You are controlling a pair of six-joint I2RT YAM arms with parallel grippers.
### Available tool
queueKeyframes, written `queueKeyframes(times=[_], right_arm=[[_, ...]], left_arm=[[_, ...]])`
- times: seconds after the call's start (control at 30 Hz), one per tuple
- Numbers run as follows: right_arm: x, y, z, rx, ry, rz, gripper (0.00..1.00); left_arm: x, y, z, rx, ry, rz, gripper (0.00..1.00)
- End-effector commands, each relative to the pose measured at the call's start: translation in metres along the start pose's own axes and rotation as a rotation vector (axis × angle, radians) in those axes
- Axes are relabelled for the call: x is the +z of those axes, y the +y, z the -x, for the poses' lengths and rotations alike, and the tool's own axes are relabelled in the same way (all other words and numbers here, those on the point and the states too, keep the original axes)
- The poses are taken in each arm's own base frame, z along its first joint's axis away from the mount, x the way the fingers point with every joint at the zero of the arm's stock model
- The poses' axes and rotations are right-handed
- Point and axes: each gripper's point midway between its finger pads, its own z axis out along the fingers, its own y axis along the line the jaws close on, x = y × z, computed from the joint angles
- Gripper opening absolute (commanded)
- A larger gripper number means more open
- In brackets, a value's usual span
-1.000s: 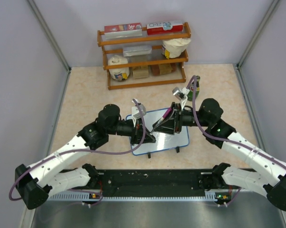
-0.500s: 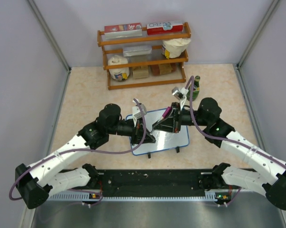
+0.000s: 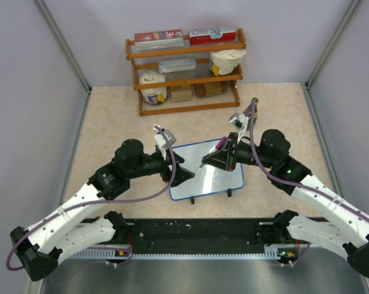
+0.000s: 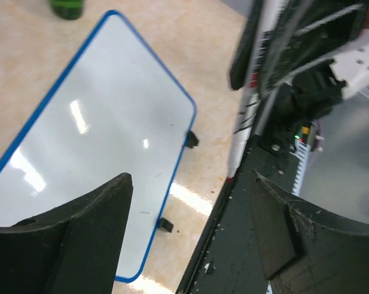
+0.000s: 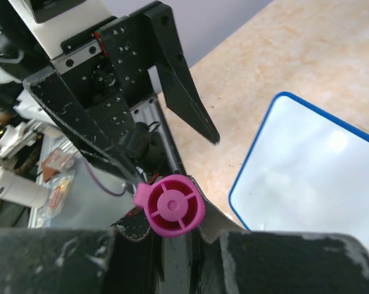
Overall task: Write a sentence on the whiteboard
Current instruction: Pass from the left arm to the right, then hold the whiteboard on the whiteboard stand.
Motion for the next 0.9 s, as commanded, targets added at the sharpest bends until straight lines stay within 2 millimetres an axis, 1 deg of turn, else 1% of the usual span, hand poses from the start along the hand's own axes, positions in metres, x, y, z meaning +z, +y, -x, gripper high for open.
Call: queueKeyframes(times=[0.0, 0.1, 0.23, 0.33, 0.47, 0.53, 0.6, 0.63, 0.67, 0.7, 0.73, 0.8, 0.87], right_arm=[[-0.009, -0.032, -0.002, -0.01, -0.025, -0.192, 0.0], [-0.013, -0.04, -0.003, -0.015, -0.035, -0.243, 0.0], [-0.018, -0.049, -0.003, -0.027, -0.047, -0.297, 0.0], [-0.021, -0.054, -0.005, -0.032, -0.044, -0.327, 0.0], [-0.024, -0.06, -0.005, -0.042, -0.047, -0.361, 0.0], [-0.026, -0.062, -0.005, -0.048, -0.054, -0.375, 0.0], [-0.027, -0.063, -0.005, -0.054, -0.058, -0.382, 0.0], [-0.027, -0.065, -0.005, -0.057, -0.059, -0.385, 0.0], [-0.026, -0.065, -0.004, -0.062, -0.061, -0.382, 0.0], [-0.025, -0.065, -0.005, -0.062, -0.062, -0.376, 0.0], [-0.023, -0.064, -0.003, -0.066, -0.068, -0.365, 0.0], [-0.018, -0.062, 0.001, -0.071, -0.083, -0.343, 0.0], [-0.013, -0.062, 0.003, -0.072, -0.093, -0.326, 0.0]], left_arm=[[-0.015, 0.057, -0.012, -0.092, -0.021, 0.289, 0.81], [-0.029, 0.086, -0.02, -0.18, -0.041, 0.373, 0.82], [-0.053, 0.131, -0.039, -0.317, -0.086, 0.516, 0.82], [-0.07, 0.156, -0.052, -0.391, -0.124, 0.601, 0.82], [-0.083, 0.175, -0.06, -0.485, -0.195, 0.625, 0.82], [-0.086, 0.182, -0.066, -0.525, -0.214, 0.616, 0.82], [-0.083, 0.181, -0.068, -0.539, -0.233, 0.554, 0.82], [-0.079, 0.18, -0.073, -0.561, -0.229, 0.525, 0.82], [-0.076, 0.178, -0.066, -0.53, -0.258, 0.478, 0.82], [-0.071, 0.175, -0.065, -0.521, -0.267, 0.433, 0.82], [-0.067, 0.17, -0.066, -0.523, -0.262, 0.384, 0.82], [-0.059, 0.161, -0.065, -0.49, -0.258, 0.287, 0.78], [-0.055, 0.157, -0.065, -0.471, -0.237, 0.228, 0.76]])
